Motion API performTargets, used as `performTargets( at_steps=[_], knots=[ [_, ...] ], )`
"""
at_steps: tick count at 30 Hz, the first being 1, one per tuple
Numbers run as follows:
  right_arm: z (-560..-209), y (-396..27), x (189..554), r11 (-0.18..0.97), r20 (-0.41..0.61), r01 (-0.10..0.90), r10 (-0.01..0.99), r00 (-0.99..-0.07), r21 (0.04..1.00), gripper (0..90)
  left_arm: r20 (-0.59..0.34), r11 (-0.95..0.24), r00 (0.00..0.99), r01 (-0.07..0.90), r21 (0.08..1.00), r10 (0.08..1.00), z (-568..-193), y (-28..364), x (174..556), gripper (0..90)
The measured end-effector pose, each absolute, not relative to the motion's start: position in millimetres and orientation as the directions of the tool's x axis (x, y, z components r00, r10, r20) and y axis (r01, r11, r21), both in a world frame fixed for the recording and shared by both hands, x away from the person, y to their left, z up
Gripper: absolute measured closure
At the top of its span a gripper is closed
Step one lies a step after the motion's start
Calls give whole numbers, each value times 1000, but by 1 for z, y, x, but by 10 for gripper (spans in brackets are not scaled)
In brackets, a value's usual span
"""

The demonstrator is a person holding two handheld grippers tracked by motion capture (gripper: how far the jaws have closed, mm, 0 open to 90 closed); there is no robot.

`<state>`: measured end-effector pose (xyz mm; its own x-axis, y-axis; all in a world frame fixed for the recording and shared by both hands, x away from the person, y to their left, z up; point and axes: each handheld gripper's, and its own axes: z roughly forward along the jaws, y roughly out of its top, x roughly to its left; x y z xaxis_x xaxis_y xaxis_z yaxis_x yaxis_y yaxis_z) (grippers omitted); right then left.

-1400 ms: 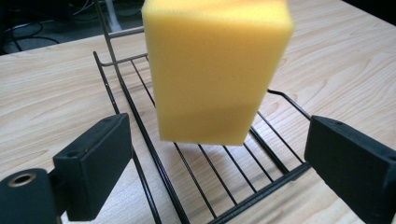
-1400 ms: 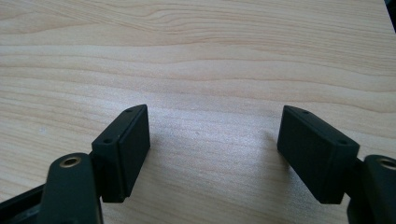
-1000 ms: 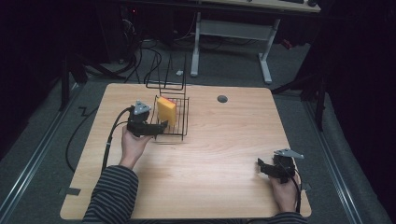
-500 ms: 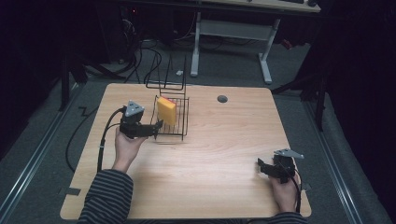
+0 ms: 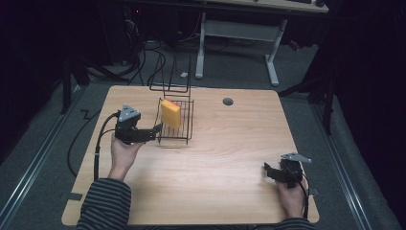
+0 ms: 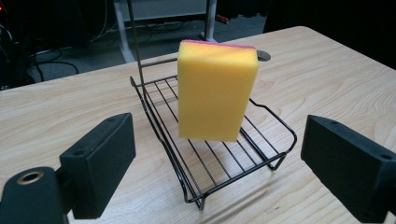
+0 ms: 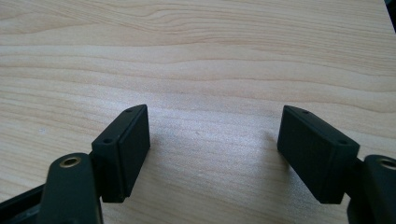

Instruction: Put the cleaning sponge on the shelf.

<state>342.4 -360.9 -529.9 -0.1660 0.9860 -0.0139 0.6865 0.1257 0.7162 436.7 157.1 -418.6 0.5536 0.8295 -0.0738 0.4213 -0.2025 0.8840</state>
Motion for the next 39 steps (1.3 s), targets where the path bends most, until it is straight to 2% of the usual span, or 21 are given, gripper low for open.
performTargets(
  at_steps=[39],
  knots=[
    [-530,-361,342,126,-15,686,986,-166,716,256,-132,-139,523,447,883,842,-422,198,401,109]
  ],
)
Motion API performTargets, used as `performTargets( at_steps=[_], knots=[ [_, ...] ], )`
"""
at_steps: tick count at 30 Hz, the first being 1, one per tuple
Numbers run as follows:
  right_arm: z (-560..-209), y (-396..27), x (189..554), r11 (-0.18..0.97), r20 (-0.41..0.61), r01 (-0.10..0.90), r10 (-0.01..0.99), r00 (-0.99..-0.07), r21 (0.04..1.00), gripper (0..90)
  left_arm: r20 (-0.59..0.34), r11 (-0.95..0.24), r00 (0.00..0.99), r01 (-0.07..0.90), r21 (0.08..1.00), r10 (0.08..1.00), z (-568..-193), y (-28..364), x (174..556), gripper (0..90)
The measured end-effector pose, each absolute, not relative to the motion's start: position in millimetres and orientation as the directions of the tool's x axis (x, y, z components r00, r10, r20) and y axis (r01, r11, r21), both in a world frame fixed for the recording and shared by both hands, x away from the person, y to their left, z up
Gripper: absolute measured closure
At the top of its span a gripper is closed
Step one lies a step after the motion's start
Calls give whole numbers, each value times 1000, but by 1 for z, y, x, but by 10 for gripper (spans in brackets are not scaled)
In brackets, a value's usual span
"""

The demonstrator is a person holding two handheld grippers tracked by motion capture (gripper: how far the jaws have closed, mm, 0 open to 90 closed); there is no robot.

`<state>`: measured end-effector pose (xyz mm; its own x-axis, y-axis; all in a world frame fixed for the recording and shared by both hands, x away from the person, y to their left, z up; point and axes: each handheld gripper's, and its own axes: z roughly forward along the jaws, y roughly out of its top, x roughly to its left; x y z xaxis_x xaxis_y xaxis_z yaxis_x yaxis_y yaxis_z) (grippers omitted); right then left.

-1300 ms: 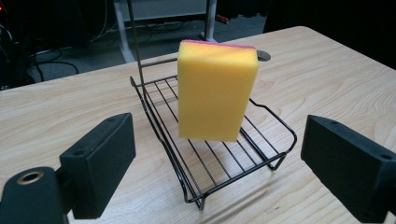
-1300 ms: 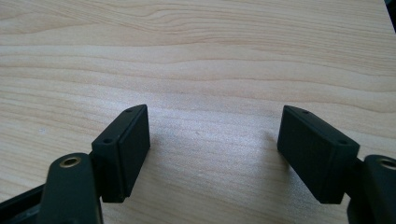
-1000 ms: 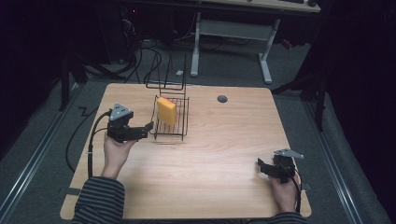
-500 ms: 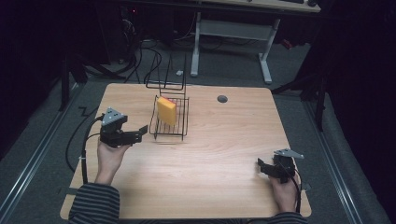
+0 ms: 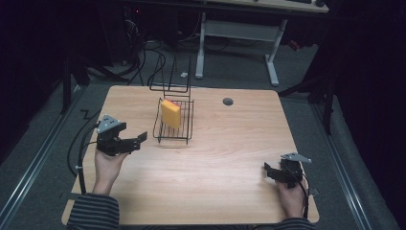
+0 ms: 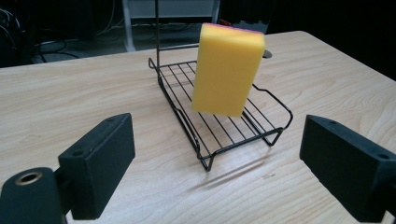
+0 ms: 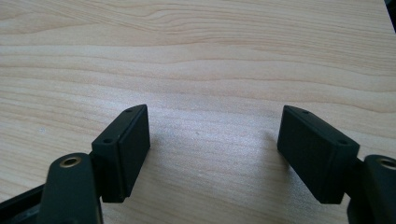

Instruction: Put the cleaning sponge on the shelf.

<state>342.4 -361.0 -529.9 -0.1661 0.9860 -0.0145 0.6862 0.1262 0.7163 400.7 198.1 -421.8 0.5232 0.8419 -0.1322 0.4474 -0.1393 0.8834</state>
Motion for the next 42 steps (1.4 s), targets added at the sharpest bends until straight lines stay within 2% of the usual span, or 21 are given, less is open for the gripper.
performTargets(
  at_steps=[42],
  knots=[
    [-530,-361,343,125,-14,686,986,-165,716,257,-154,-133,475,517,846,866,-462,217,380,128]
  ],
)
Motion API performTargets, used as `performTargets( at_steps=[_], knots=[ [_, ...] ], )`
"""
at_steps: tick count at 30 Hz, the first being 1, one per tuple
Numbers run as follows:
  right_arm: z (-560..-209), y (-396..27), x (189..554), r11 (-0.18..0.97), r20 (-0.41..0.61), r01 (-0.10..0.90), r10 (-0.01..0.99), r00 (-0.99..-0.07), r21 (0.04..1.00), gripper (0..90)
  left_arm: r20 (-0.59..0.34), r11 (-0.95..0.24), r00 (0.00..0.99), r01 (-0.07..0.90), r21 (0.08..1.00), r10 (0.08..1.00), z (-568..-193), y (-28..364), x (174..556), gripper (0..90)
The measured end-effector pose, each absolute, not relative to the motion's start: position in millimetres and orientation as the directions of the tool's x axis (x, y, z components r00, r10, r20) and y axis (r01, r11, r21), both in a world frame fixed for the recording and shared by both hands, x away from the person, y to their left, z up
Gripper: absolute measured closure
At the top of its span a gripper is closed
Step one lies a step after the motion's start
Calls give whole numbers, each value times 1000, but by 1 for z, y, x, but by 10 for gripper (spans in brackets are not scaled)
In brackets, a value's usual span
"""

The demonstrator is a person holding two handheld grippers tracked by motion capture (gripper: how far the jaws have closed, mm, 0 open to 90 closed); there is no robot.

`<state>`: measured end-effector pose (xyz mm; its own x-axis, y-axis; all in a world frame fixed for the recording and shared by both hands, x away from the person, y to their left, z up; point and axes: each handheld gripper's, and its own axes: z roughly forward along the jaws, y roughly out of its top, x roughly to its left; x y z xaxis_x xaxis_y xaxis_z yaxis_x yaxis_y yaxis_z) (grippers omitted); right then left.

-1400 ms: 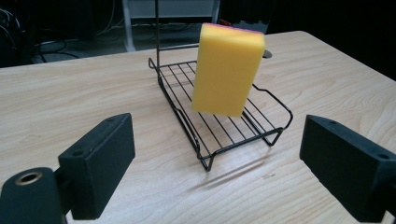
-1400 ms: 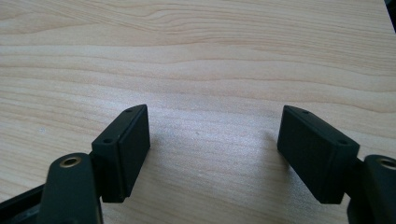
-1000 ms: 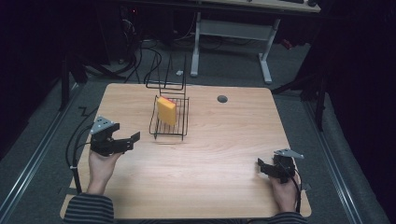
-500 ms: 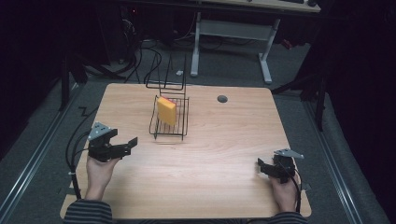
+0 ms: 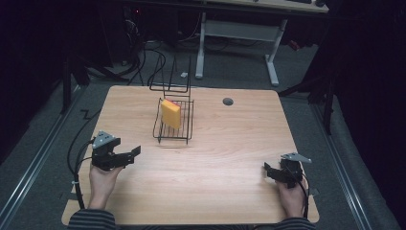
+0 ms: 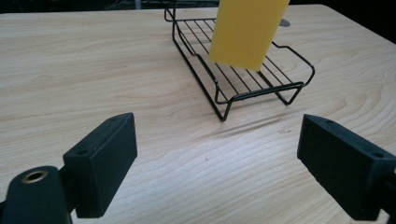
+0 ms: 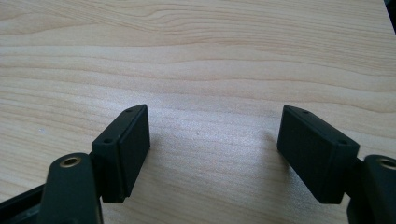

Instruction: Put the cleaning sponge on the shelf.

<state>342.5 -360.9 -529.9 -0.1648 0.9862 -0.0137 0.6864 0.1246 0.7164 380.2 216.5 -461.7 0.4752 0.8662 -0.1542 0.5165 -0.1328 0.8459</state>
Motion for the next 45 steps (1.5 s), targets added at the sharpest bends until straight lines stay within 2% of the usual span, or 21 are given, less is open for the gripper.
performTargets(
  at_steps=[45],
  knots=[
    [-530,-361,343,125,-14,686,986,-165,716,257,-172,-141,422,614,776,890,-512,213,395,145]
  ],
)
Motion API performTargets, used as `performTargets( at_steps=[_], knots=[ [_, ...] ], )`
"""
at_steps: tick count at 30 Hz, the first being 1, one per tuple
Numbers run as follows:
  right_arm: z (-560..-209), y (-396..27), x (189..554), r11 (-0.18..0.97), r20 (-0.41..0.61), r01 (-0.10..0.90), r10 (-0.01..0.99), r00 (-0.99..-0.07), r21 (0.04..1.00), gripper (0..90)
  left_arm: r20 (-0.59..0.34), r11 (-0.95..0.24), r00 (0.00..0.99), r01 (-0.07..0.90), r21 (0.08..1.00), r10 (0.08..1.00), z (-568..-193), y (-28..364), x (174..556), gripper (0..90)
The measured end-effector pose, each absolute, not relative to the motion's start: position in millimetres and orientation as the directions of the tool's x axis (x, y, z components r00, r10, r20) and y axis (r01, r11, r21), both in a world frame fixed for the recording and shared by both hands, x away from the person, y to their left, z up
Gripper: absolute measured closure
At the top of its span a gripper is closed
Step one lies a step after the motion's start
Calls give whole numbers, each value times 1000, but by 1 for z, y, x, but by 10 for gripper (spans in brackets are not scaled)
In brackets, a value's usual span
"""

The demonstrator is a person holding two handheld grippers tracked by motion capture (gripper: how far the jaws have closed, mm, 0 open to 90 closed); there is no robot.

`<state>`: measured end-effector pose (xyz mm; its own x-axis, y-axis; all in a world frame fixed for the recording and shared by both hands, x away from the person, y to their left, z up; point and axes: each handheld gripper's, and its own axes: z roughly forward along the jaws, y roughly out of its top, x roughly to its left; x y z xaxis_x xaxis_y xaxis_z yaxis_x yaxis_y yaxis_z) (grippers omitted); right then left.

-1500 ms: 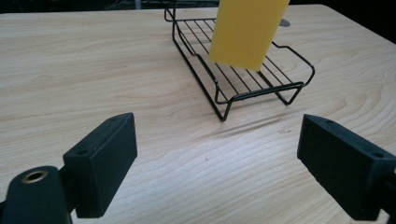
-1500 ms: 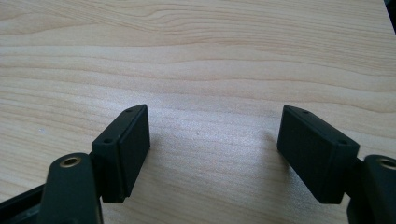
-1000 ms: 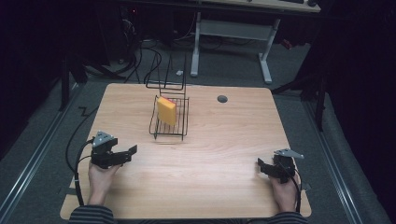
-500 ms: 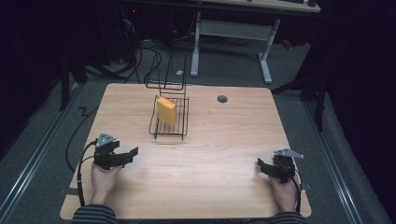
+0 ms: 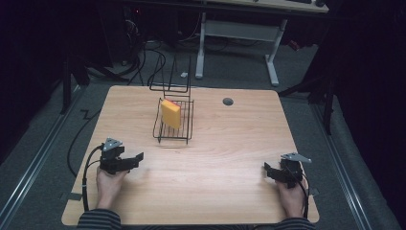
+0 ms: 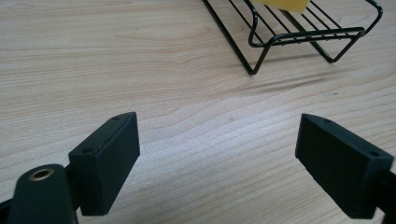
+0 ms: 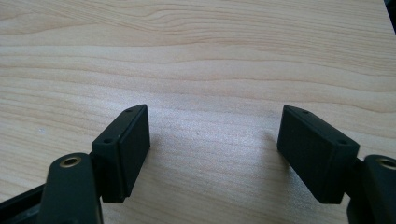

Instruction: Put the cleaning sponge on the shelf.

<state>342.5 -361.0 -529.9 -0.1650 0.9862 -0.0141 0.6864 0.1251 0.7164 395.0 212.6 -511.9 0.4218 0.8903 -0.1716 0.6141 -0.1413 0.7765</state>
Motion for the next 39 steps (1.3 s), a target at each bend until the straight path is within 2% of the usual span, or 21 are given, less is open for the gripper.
performTargets(
  at_steps=[39],
  knots=[
    [-530,-361,343,125,-14,686,986,-165,716,257,-114,-179,378,654,735,919,-535,207,412,147]
  ],
)
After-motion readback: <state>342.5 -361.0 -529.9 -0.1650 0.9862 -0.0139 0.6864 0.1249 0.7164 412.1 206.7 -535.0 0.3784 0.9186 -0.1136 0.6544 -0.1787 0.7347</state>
